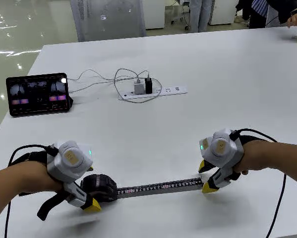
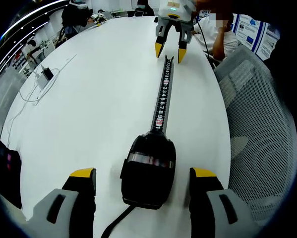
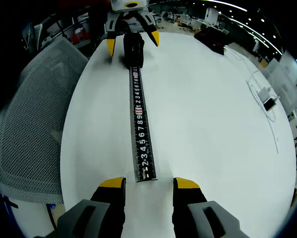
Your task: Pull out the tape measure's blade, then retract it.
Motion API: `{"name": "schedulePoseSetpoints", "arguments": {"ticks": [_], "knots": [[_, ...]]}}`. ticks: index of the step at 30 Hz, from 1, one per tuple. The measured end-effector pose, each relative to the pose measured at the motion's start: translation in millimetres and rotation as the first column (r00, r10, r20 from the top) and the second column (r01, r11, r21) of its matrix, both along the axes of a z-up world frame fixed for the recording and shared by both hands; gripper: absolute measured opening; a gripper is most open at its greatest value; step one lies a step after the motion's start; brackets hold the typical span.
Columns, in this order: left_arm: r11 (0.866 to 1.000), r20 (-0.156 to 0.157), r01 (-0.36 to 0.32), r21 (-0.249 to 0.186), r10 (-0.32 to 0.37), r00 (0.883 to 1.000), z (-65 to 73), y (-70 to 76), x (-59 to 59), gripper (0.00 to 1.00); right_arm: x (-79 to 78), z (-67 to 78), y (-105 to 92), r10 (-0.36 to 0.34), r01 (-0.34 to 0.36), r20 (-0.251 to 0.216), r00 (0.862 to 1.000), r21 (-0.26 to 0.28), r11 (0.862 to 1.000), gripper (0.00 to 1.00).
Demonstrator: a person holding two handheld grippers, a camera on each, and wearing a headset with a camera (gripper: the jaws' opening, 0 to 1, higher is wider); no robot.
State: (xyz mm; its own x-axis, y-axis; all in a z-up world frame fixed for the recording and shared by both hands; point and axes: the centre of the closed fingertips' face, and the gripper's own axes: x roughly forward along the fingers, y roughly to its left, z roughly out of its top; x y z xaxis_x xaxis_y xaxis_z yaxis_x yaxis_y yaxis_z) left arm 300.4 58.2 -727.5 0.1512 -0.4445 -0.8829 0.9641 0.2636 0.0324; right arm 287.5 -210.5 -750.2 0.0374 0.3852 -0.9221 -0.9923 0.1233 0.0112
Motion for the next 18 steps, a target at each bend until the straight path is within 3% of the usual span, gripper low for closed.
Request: {"name": "schedulePoseSetpoints", "arguments": {"ticks": [3,12,14,18], "knots": [[1.000,-0.041,-0.010,-0.014,0.010,0.999,-1.2,0.0,-5.3,0.84,-0.8,0.7,-0.7,-0.011,0.011,-0.007,1.000,-0.001,1.000,0.39],[1.000,-0.067,-0.015,-0.010,0.014,0.998,-4.2,3.6,-13.6,0.92,-5.9,0.2,0.8,0.001,0.000,-0.019,1.000,0.014,1.000,0.51],[0.999,-0.077,-0.035,-0.023,0.033,0.997,-4.2,3.5,-14.4,0.95,-6.3,0.3,1.2,-0.009,0.009,-0.018,1.000,0.015,1.000,0.56],[0.991,-0.127,-0.116,-0.065,0.107,0.986,-1.8,2.3,-19.5,0.99,-5.7,-0.3,2.3,-0.077,0.078,-0.031,0.997,0.034,0.996,0.68]]}}
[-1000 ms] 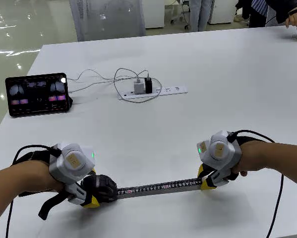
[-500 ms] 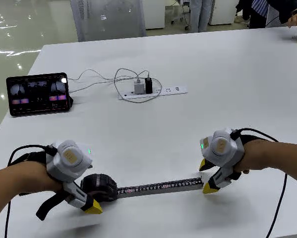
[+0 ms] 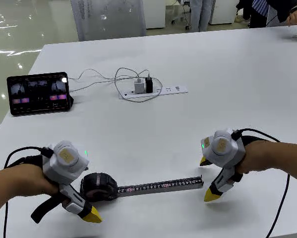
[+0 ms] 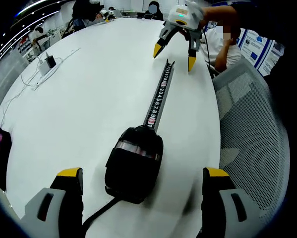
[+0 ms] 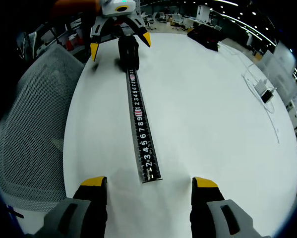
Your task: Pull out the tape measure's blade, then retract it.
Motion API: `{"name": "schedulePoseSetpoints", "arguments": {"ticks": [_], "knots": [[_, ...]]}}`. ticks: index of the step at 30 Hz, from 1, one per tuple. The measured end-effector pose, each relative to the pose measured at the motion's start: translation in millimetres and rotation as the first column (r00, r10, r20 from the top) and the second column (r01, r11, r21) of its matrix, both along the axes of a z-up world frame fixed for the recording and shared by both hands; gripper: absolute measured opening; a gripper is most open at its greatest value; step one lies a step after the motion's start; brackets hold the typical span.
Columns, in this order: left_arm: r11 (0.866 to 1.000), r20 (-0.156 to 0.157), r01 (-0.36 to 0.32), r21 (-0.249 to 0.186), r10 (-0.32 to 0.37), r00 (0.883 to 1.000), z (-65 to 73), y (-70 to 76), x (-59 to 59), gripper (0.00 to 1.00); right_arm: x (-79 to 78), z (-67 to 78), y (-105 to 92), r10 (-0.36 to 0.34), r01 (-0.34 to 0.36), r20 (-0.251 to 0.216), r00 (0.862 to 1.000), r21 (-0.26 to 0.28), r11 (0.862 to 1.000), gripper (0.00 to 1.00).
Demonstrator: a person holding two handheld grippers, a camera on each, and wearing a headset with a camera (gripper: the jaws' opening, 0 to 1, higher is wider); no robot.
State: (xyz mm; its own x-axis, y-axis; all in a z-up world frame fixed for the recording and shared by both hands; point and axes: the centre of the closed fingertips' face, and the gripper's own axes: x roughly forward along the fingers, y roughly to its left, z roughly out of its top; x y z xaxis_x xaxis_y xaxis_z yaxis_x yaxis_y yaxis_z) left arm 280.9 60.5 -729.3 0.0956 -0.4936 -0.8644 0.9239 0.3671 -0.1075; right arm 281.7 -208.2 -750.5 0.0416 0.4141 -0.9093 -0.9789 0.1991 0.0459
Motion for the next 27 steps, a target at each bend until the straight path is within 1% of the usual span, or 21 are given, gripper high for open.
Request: {"name": "schedulePoseSetpoints", "arguments": {"ticks": [1,3,4,6,7,9,10,11,13,15,16,17,18,19,20,21,23,24,25,26,27], "knots": [[1.000,-0.006,-0.017,-0.008,0.017,1.000,0.6,0.2,-0.9,0.99,0.0,0.0,0.5,-0.015,0.015,0.000,1.000,0.007,1.000,0.70],[0.998,-0.002,-0.050,-0.031,0.049,0.999,1.5,1.3,0.0,0.99,0.0,-0.7,0.4,-0.057,0.057,-0.005,0.998,0.022,0.998,0.73],[0.996,0.011,-0.074,-0.041,0.075,0.997,2.2,2.8,3.0,0.99,0.6,0.2,3.1,-0.081,0.081,0.002,0.997,0.049,0.995,0.74],[0.988,0.040,-0.126,-0.091,0.130,0.991,6.3,1.8,10.8,0.99,1.4,2.1,8.2,-0.124,0.124,0.001,0.992,0.101,0.987,0.77],[0.980,0.063,-0.167,-0.111,0.175,0.983,8.8,4.9,16.0,0.99,3.5,3.0,8.8,-0.161,0.159,0.007,0.987,0.123,0.980,0.79],[0.971,0.075,-0.200,-0.127,0.211,0.975,9.9,8.6,18.6,0.99,6.2,4.0,8.0,-0.197,0.191,0.021,0.980,0.146,0.971,0.82],[0.965,0.117,-0.227,-0.133,0.242,0.963,10.5,12.5,24.0,0.99,5.9,4.3,6.7,-0.211,0.205,0.021,0.977,0.157,0.966,0.83],[0.964,0.135,-0.222,-0.146,0.242,0.961,11.1,12.6,24.4,0.99,5.7,4.4,5.7,-0.223,0.217,0.022,0.975,0.164,0.962,0.85],[0.951,0.138,-0.256,-0.176,0.281,0.950,12.5,13.1,20.7,0.99,4.1,3.4,1.3,-0.239,0.232,0.025,0.971,0.167,0.958,0.89],[0.934,0.137,-0.293,-0.202,0.323,0.936,13.2,18.1,22.5,0.99,4.5,3.9,-2.3,-0.276,0.266,0.030,0.961,0.183,0.946,0.95],[0.934,0.140,-0.295,-0.203,0.326,0.935,12.5,20.0,21.8,0.99,6.1,3.5,-5.5,-0.289,0.278,0.040,0.956,0.181,0.943,0.97],[0.931,0.137,-0.305,-0.199,0.335,0.932,9.9,23.6,19.7,0.99,9.4,5.1,-8.9,-0.321,0.305,0.059,0.945,0.197,0.932,0.99],[0.931,0.144,-0.306,-0.197,0.336,0.931,9.2,25.4,18.3,0.99,7.1,5.3,-9.6,-0.328,0.312,0.048,0.943,0.204,0.928,0.99],[0.931,0.153,-0.305,-0.200,0.338,0.929,9.0,27.1,17.7,0.99,10.9,6.3,-11.3,-0.355,0.334,0.062,0.933,0.219,0.917,0.99],[0.926,0.159,-0.312,-0.211,0.348,0.924,10.6,29.4,16.5,0.99,10.1,7.0,-15.2,-0.370,0.348,0.066,0.927,0.223,0.911,0.99],[0.922,0.155,-0.319,-0.217,0.356,0.922,11.1,30.7,15.7,0.99,9.5,7.6,-16.3,-0.375,0.351,0.069,0.925,0.231,0.908,0.99],[0.915,0.153,-0.330,-0.234,0.370,0.917,13.5,34.0,11.7,0.99,8.9,10.1,-20.4,-0.405,0.376,0.085,0.910,0.243,0.894,0.99],[0.910,0.164,-0.331,-0.248,0.376,0.912,15.7,34.9,11.6,0.99,8.4,11.5,-20.6,-0.406,0.374,0.089,0.909,0.251,0.893,0.99],[0.905,0.181,-0.339,-0.255,0.389,0.903,18.1,39.3,11.6,0.99,7.8,13.1,-22.8,-0.426,0.391,0.091,0.900,0.262,0.882,0.99],[0.901,0.185,-0.348,-0.260,0.401,0.897,19.4,41.7,11.7,0.99,7.8,14.3,-23.7,-0.436,0.398,0.092,0.895,0.271,0.876,0.99],[0.886,0.195,-0.361,-0.289,0.424,0.884,24.0,44.7,12.3,0.99,6.5,16.9,-24.9,-0.443,0.402,0.096,0.891,0.287,0.870,0.99]]}}
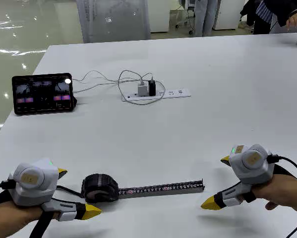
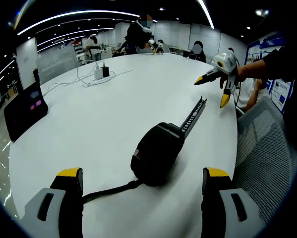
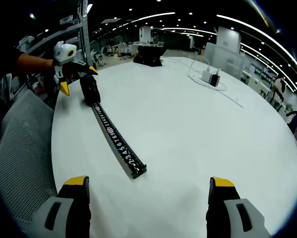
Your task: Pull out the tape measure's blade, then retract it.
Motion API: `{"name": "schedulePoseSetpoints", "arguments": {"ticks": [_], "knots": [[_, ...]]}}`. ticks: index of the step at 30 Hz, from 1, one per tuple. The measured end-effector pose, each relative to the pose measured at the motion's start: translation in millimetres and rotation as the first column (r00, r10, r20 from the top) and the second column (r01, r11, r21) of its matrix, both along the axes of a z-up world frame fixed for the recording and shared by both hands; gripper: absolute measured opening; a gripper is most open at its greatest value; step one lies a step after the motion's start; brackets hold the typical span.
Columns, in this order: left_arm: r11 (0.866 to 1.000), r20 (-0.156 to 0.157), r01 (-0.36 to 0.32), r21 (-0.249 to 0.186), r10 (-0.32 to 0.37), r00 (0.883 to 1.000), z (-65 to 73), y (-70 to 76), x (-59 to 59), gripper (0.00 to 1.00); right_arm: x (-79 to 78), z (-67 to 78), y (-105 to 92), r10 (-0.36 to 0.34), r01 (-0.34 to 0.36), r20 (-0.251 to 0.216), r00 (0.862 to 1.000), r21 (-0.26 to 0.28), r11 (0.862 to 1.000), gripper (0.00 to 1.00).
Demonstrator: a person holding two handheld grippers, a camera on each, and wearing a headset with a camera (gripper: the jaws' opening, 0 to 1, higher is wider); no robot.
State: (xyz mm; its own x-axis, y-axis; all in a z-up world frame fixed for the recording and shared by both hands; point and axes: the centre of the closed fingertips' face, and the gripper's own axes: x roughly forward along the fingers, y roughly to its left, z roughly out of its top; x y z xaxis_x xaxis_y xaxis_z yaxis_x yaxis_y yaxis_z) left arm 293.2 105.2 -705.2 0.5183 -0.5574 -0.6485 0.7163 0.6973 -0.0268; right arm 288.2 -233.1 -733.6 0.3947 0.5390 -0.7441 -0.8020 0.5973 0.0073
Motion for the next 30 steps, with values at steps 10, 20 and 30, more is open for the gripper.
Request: {"name": "schedulePoseSetpoints", "arguments": {"ticks": [10,20,30], "knots": [[0.984,0.104,-0.163,-0.066,0.169,0.980,23.6,31.5,-2.6,0.99,-11.2,14.4,-17.0,-0.082,0.079,0.052,0.995,0.045,0.996,0.99],[0.981,0.109,-0.177,-0.075,0.184,0.977,27.1,37.0,-19.0,0.99,-34.3,25.3,-28.0,-0.096,0.091,0.097,0.991,0.056,0.994,0.99],[0.984,0.137,-0.157,-0.078,0.167,0.976,26.7,38.1,-34.2,0.99,-49.2,31.0,-41.9,-0.139,0.131,0.108,0.984,0.077,0.988,0.99]]}}
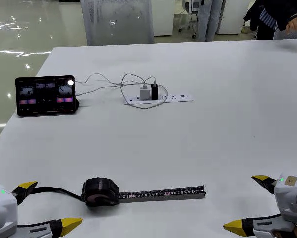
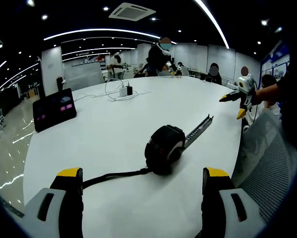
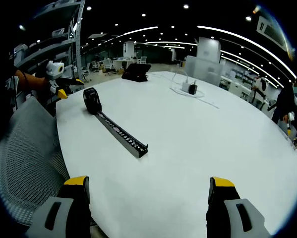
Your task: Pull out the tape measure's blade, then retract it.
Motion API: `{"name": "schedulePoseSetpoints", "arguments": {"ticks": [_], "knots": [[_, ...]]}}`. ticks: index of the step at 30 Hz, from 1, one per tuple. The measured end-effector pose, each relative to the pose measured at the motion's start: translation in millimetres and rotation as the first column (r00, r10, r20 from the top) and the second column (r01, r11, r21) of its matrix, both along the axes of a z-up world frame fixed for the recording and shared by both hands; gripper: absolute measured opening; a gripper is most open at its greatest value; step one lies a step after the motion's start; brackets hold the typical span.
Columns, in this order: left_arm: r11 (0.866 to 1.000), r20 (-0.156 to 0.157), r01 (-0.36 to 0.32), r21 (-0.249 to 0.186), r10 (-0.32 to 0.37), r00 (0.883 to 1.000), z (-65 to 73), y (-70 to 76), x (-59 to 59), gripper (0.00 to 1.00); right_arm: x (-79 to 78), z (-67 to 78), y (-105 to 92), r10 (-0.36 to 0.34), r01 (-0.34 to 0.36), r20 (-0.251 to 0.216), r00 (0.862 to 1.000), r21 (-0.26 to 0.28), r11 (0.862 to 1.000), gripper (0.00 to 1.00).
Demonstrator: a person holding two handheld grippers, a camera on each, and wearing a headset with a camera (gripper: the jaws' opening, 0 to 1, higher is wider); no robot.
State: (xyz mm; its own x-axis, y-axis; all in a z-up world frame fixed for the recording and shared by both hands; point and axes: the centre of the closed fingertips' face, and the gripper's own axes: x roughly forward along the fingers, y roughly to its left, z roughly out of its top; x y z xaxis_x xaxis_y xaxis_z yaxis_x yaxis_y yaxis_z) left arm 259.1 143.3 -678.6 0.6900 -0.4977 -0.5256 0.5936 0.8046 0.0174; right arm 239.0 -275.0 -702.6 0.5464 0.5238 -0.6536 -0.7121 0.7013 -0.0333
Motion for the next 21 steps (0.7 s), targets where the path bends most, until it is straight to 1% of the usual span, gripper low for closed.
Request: {"name": "schedulePoseSetpoints", "arguments": {"ticks": [2,5,7,9,10,12,17,19,20,21], "knots": [[1.000,-0.005,0.000,0.017,0.001,1.000,-2.9,1.1,-1.7,0.99,-2.4,0.7,-3.2,-0.008,0.008,-0.002,1.000,0.005,1.000,0.99],[1.000,-0.023,0.003,0.019,-0.003,1.000,-8.7,2.2,-7.5,0.99,-6.1,0.0,-13.2,-0.035,0.035,-0.003,0.999,0.018,0.999,0.99],[0.999,-0.030,0.007,0.050,-0.005,1.000,-14.0,5.7,-11.6,0.99,-8.6,-0.3,-17.0,-0.049,0.049,-0.014,0.999,0.036,0.998,0.99],[0.999,-0.032,0.005,0.044,-0.004,0.999,-15.6,6.2,-15.9,0.99,-11.7,-2.4,-21.0,-0.060,0.060,-0.013,0.998,0.032,0.998,0.99],[1.000,-0.037,-0.015,0.022,0.016,0.999,-15.0,6.8,-17.3,0.99,-14.4,-4.5,-22.6,-0.060,0.061,-0.017,0.998,0.026,0.998,0.99],[1.000,-0.038,-0.027,0.006,0.027,0.999,-14.3,7.3,-18.8,0.99,-17.3,-6.3,-24.1,-0.066,0.067,-0.022,0.998,0.027,0.997,0.99],[0.999,-0.057,-0.027,0.017,0.028,0.998,-18.4,7.3,-22.7,0.99,-21.0,-7.9,-27.5,-0.078,0.078,-0.018,0.997,0.029,0.997,0.99],[1.000,-0.050,-0.016,0.011,0.017,0.999,-16.8,5.2,-23.3,0.99,-22.1,-8.7,-29.7,-0.081,0.082,-0.018,0.997,0.025,0.996,0.99],[1.000,-0.038,-0.014,0.011,0.014,0.999,-15.4,4.5,-22.4,0.99,-22.6,-8.8,-31.5,-0.078,0.078,-0.010,0.997,0.018,0.997,0.99],[1.000,-0.036,-0.014,0.010,0.014,0.999,-15.1,4.2,-22.1,0.99,-23.5,-8.7,-32.3,-0.070,0.070,-0.003,0.998,0.012,0.997,0.99]]}}
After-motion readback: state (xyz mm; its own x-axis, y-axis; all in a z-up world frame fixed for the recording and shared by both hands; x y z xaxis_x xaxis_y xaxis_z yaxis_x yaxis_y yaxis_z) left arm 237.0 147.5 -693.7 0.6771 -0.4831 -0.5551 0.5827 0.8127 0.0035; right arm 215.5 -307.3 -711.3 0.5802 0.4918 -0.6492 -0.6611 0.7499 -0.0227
